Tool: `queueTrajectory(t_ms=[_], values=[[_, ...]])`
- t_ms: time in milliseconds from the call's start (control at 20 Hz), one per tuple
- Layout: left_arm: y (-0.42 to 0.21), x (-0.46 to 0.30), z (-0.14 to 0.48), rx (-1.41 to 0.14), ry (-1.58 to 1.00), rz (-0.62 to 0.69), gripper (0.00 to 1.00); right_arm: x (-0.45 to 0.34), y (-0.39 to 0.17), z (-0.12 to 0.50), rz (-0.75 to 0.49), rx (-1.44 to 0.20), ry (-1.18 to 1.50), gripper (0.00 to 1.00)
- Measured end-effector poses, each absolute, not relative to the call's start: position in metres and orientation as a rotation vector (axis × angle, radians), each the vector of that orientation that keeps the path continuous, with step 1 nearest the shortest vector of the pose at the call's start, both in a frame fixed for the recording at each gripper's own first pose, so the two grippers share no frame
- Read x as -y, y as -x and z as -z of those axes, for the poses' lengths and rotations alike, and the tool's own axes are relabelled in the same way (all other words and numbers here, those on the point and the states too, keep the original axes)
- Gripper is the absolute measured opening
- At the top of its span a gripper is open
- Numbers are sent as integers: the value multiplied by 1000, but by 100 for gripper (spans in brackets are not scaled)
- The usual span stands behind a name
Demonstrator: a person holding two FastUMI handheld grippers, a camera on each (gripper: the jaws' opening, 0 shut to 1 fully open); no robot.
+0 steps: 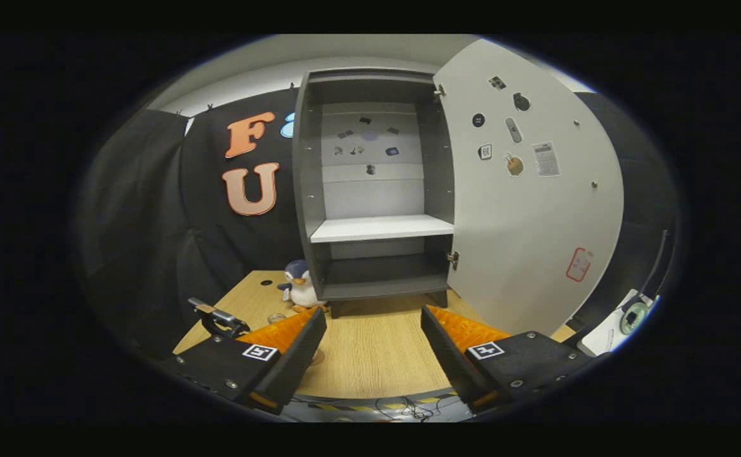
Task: Open the cabinet door with the right hand, grasp the bottle in the cabinet with the left hand and place it on the coaster, then close the cabinet door with the right hand.
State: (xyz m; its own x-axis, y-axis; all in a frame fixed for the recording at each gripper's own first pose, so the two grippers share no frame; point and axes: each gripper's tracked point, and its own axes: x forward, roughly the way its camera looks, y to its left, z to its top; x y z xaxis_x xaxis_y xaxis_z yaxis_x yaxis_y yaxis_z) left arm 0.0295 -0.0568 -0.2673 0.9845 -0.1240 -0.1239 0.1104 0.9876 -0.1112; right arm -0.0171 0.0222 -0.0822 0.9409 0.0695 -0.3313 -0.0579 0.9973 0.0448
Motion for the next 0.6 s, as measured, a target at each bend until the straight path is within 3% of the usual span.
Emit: queueTrajectory(t_ms=[600], values=[[-46,55,211,-59,115,107,95,-14,33,61,-64,-297,-56,93]])
